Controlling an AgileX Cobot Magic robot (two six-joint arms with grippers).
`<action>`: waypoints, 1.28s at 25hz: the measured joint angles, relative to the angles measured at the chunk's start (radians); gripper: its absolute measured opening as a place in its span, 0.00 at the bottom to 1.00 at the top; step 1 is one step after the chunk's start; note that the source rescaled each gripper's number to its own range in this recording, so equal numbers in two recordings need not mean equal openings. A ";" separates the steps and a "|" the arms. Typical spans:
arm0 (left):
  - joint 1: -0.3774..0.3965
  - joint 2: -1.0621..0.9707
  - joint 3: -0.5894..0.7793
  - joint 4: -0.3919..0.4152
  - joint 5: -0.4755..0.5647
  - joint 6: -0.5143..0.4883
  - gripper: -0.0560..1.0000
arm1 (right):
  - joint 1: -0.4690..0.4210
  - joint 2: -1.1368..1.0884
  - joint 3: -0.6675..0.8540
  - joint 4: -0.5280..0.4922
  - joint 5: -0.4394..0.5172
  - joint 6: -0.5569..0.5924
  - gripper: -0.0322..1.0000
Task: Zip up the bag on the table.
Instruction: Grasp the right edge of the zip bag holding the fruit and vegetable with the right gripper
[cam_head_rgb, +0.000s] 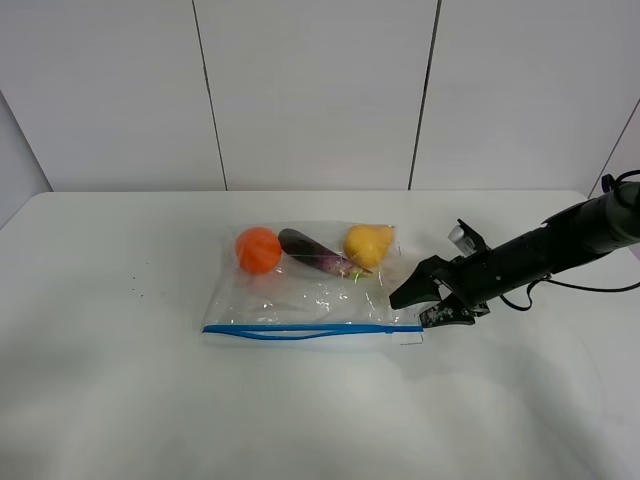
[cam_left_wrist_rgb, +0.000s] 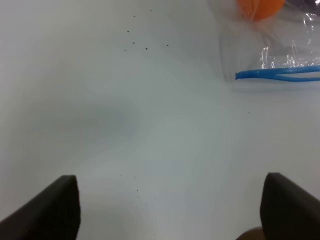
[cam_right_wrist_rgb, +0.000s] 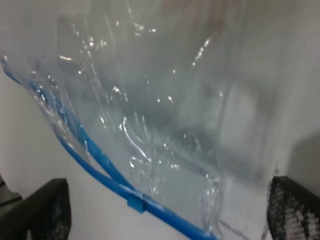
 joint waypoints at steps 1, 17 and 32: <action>0.000 0.000 0.000 0.000 0.000 0.000 0.96 | 0.000 0.007 0.000 0.013 0.001 -0.011 0.88; 0.000 0.000 0.000 0.000 0.000 0.000 0.96 | 0.000 0.020 0.000 0.116 0.026 -0.076 0.80; 0.000 0.000 0.000 0.000 0.000 0.000 0.96 | 0.000 0.069 0.000 0.131 0.067 -0.088 0.59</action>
